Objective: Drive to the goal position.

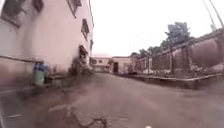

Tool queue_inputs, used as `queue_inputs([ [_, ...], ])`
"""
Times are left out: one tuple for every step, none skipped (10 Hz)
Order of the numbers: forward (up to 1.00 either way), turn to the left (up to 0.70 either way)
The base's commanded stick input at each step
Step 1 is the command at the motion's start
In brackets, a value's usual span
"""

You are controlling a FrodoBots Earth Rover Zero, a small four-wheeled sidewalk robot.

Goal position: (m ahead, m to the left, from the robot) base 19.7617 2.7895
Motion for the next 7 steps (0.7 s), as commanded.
queue_inputs([
  [0.7, -0.08],
  [0.7, 0.0],
  [0.7, 0.0],
  [0.7, 0.0],
  [0.7, 0.0],
  [0.7, 0.0],
  [0.7, 0.0],
])
